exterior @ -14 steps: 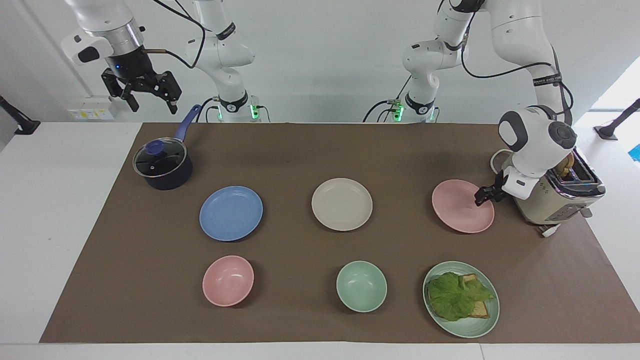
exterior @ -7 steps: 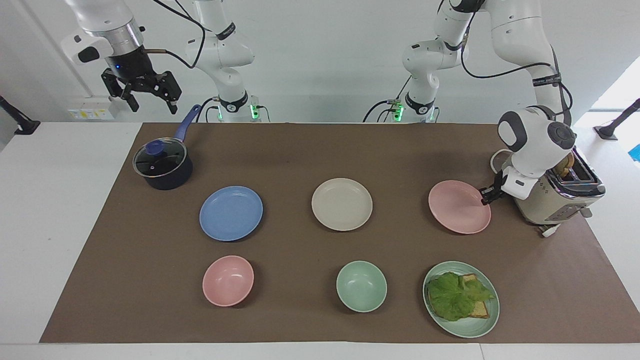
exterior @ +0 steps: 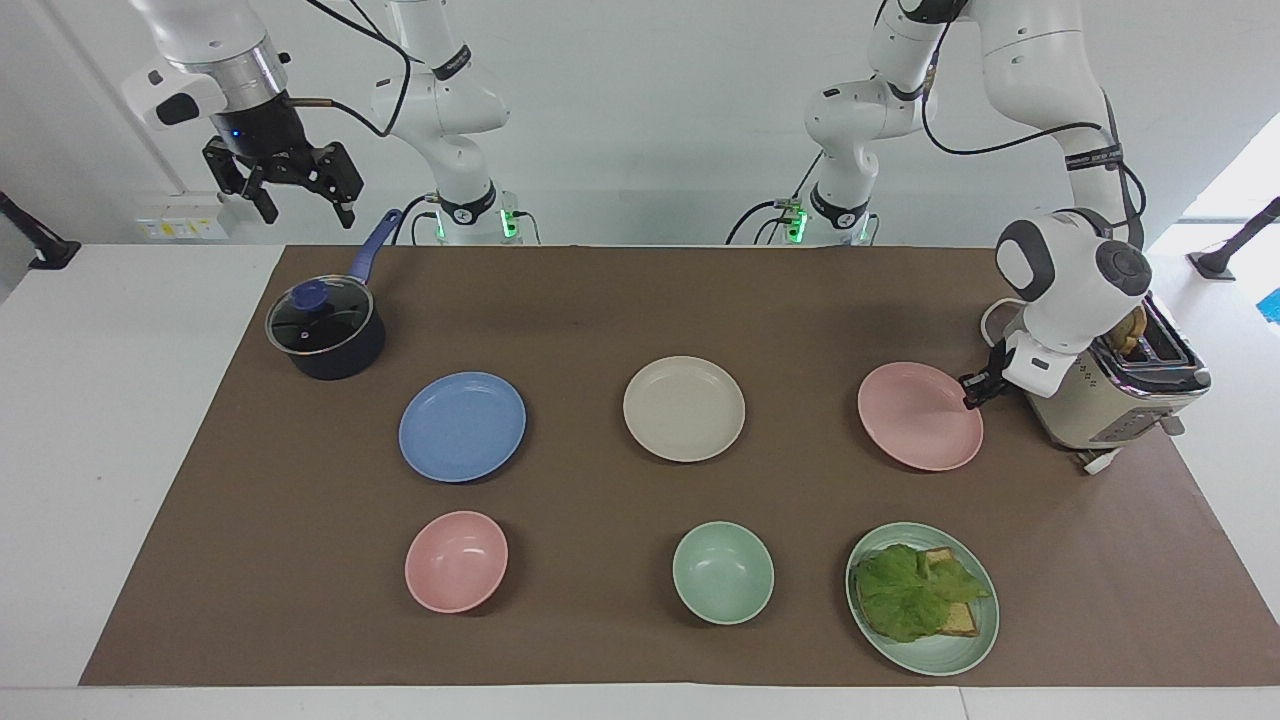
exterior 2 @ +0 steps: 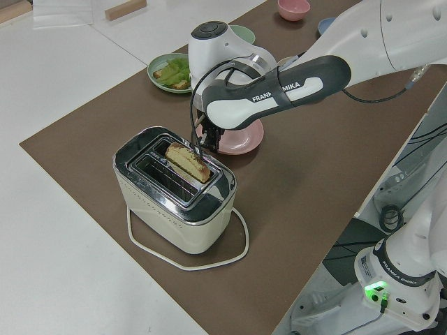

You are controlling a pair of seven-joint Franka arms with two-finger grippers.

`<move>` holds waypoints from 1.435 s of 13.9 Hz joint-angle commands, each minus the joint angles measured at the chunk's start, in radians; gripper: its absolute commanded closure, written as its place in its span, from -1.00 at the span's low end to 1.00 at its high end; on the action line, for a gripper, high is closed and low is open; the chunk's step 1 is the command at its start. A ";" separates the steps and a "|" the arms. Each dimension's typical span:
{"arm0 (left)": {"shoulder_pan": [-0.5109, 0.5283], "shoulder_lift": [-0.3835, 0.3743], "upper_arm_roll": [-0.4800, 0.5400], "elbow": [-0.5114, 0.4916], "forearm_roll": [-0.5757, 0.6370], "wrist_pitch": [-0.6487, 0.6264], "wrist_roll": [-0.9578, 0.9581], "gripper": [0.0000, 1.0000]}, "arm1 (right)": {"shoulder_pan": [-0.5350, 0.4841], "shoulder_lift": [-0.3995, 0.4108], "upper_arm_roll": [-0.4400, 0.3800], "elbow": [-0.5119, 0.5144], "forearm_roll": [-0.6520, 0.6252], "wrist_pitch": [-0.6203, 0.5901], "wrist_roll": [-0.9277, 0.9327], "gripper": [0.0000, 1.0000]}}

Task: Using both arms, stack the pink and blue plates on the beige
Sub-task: 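Grasp the pink plate rim with the left gripper, then slide the pink plate with the left gripper onto the beige plate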

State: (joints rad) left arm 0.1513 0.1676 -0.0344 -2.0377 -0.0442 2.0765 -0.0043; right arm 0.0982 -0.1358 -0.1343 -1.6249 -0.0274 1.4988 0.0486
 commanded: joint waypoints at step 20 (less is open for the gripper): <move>-0.545 -0.112 -0.015 0.047 -0.158 -0.041 -0.536 1.00 | -0.018 -0.007 -0.007 -0.001 -0.005 -0.009 -0.021 -1.00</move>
State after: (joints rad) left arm -0.3381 0.0683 -0.0678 -1.9748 -0.1838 1.9851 -0.5127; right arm 0.0964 -0.1358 -0.1399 -1.6249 -0.0274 1.4988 0.0486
